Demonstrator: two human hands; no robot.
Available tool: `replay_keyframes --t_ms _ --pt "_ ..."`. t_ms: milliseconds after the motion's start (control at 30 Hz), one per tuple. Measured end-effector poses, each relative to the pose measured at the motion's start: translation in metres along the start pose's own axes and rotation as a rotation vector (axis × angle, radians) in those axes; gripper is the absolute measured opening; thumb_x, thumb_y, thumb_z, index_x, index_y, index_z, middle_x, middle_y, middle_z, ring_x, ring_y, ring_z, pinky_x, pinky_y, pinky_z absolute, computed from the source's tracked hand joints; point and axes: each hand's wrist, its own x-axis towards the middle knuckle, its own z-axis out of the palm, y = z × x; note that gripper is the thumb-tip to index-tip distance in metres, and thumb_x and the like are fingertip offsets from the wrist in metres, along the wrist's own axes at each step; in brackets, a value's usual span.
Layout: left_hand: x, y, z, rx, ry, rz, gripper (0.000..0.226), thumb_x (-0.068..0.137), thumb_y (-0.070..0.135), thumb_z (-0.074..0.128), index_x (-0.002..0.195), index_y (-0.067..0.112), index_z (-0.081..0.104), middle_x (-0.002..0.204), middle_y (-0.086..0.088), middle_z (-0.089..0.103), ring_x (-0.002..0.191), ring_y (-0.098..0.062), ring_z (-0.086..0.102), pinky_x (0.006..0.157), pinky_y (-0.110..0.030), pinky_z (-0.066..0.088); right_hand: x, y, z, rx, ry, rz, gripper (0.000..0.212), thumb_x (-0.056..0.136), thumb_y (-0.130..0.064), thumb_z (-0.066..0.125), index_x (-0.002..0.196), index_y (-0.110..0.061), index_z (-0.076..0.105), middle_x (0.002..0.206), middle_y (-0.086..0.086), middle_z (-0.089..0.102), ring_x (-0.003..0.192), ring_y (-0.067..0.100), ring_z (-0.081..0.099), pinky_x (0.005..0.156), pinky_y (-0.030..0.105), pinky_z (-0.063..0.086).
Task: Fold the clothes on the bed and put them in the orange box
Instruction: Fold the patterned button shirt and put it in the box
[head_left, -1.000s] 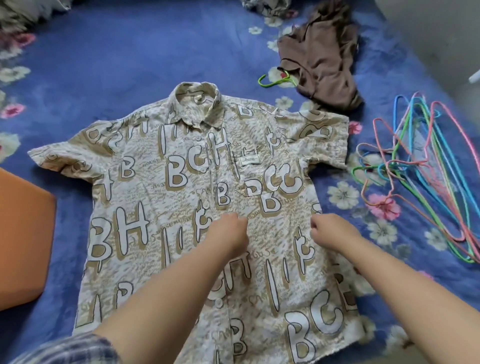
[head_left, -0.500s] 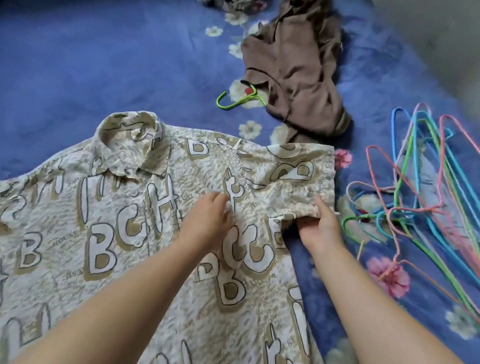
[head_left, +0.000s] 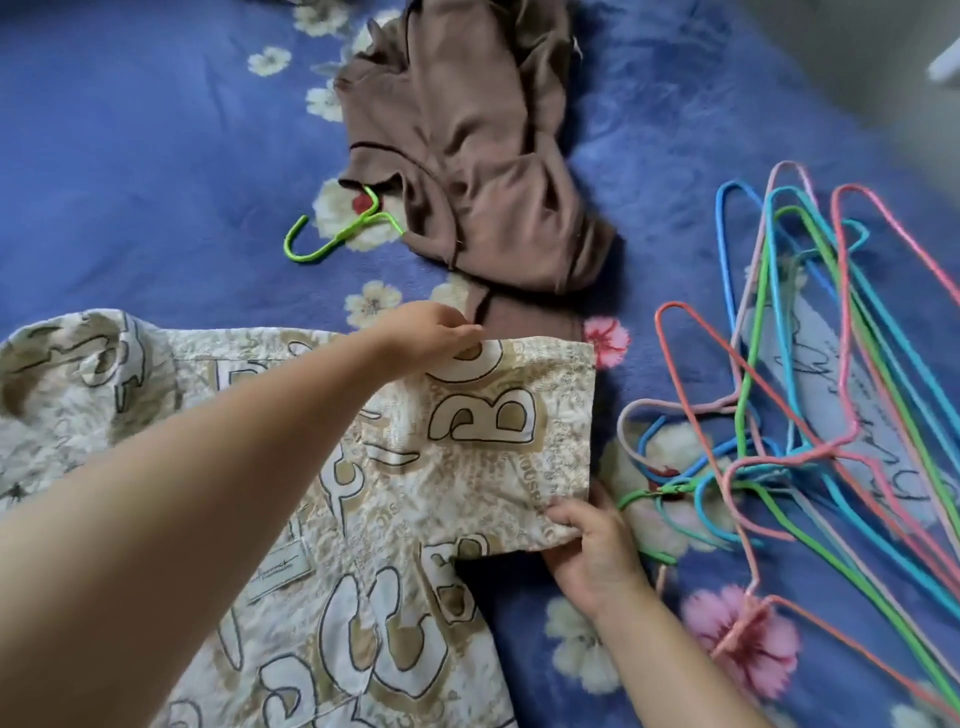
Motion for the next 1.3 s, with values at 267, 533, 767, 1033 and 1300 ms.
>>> replay_keyframes --t_ms 267,533,767,1033,1300 --pt "0.018 0.018 -0.004 0.262 0.088 0.169 0.020 0.097 0.019 0.043 0.090 0.004 0.055 0.085 -0.013 0.052 0.081 -0.020 0.043 0.062 -0.024 0.021 -0.004 -0.003 0.009 0.006 -0.004 0.014 0.048 0.076 0.023 0.025 0.072 -0.005 0.064 0.065 0.013 0.063 0.057 0.025 0.061 0.046 0.025 0.050" --pt "0.023 0.004 0.023 0.256 0.175 0.057 0.028 0.097 0.035 0.042 0.104 0.009 0.051 0.095 -0.010 0.055 0.089 -0.026 0.053 0.064 -0.030 0.030 -0.007 -0.004 0.010 -0.025 -0.116 0.031 0.032 0.057 0.007 0.065 0.087 -0.005 0.065 0.074 0.010 0.071 0.064 0.019 0.068 0.056 0.026 0.056" --pt "0.003 0.027 -0.020 0.104 -0.006 0.045 0.015 0.085 0.001 0.050 0.080 0.014 0.056 0.072 -0.003 0.047 0.065 -0.015 0.043 0.047 -0.014 0.034 -0.028 -0.017 0.027 -0.172 -0.180 -0.140 0.024 0.057 0.002 0.067 0.069 -0.016 0.077 0.074 0.007 0.072 0.070 0.019 0.069 0.066 0.027 0.057" --pt "-0.067 -0.076 -0.075 -0.574 0.125 0.015 0.041 0.082 -0.015 0.051 0.056 0.016 0.061 0.058 0.013 0.061 0.055 -0.001 0.055 0.056 -0.011 0.042 -0.089 -0.004 0.106 -1.125 -0.945 -0.192 0.030 0.068 -0.042 0.064 0.098 -0.040 0.063 0.102 -0.029 0.060 0.103 -0.010 0.055 0.088 0.007 0.039" --pt "-0.138 -0.201 -0.015 -0.789 0.240 -0.531 0.018 0.097 0.024 0.046 0.081 0.017 0.050 0.081 -0.006 0.054 0.069 -0.017 0.053 0.063 -0.025 0.037 -0.051 0.058 0.086 -1.462 -0.347 -0.825 0.036 0.070 -0.020 0.038 0.070 -0.004 0.070 0.069 0.009 0.069 0.071 0.007 0.052 0.064 0.006 0.035"
